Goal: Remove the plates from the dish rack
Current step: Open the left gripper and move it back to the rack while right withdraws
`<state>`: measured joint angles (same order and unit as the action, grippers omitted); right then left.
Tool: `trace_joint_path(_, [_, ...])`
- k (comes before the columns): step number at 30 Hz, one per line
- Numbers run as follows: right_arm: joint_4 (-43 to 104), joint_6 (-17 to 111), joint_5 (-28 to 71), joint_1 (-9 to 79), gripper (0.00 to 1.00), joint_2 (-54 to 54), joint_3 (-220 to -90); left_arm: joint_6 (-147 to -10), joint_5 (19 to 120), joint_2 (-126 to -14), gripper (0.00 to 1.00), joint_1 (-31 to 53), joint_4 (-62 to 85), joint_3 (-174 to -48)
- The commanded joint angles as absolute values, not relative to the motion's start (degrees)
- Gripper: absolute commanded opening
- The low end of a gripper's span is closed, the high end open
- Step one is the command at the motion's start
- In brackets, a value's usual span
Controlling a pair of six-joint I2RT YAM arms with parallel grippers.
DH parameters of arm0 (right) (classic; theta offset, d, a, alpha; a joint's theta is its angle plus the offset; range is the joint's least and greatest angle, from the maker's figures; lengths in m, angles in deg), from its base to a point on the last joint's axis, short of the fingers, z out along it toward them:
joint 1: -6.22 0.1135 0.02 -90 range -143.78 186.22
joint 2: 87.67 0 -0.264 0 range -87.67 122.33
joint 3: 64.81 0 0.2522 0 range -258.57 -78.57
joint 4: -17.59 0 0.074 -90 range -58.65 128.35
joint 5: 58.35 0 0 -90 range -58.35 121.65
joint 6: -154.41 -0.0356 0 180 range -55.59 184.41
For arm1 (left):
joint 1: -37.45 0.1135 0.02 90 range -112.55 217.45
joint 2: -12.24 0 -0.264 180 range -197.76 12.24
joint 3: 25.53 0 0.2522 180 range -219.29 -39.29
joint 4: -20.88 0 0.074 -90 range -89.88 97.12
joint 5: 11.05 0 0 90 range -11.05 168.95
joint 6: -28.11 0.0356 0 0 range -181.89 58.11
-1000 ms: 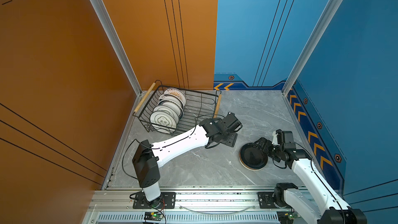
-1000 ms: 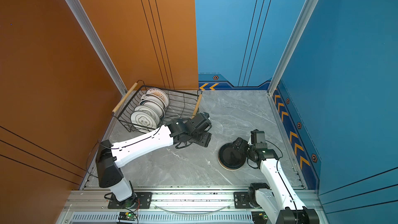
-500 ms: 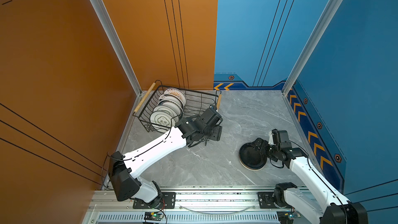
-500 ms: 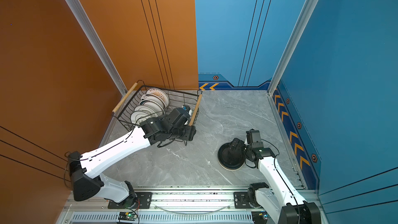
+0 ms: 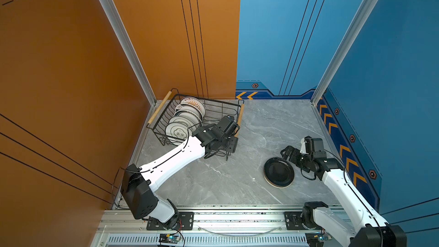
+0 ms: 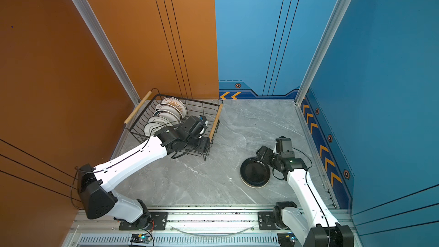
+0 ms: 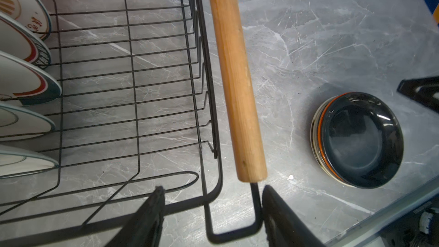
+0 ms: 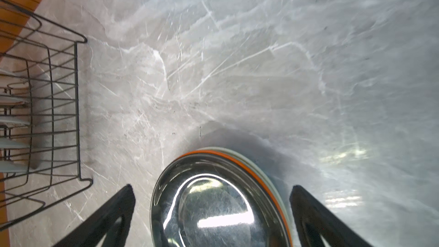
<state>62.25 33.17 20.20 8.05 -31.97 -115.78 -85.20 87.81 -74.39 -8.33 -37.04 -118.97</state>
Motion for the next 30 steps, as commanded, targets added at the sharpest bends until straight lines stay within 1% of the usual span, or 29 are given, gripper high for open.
trace_joint_path(1, [65.7,37.6,21.0,4.6,1.00,-30.4,-120.1,-83.2,85.6,-75.5,0.64,-8.9,-37.9,-120.3])
trace_joint_path(2, [65.7,38.1,20.4,3.6,1.00,-29.7,-120.8,-83.3,85.7,-75.6,0.63,-8.9,-37.9,-120.3])
trace_joint_path(7, [64.3,39.6,17.8,1.1,1.00,-25.7,-123.6,-83.3,85.0,-77.0,0.50,-8.8,-37.8,-120.5])
trace_joint_path(10, [62.2,39.1,16.0,1.1,1.00,-23.5,-124.4,-83.1,84.0,-78.9,0.42,-8.8,-38.2,-122.0])
trace_joint_path(17, [57.0,37.8,13.7,2.2,1.00,-16.4,-126.9,-84.0,82.5,-85.8,0.29,-9.1,-39.9,-128.3])
trace_joint_path(20, [56.1,37.7,13.2,3.1,1.00,-12.4,-129.3,-86.4,84.5,-89.4,0.18,-9.2,-42.4,-132.4])
trace_joint_path(22, [55.7,38.0,12.8,3.9,1.00,-10.1,-131.1,-87.7,84.8,-91.4,0.15,-9.4,-43.3,-135.0])
trace_joint_path(25, [55.2,38.2,12.6,4.5,1.00,-6.8,-133.9,-90.1,84.8,-94.2,0.14,-10.2,-44.2,-138.6])
trace_joint_path(30, [54.1,38.5,9.7,5.5,1.00,-0.5,-138.8,-96.2,83.7,-99.5,0.08,-10.3,-44.6,-144.9])
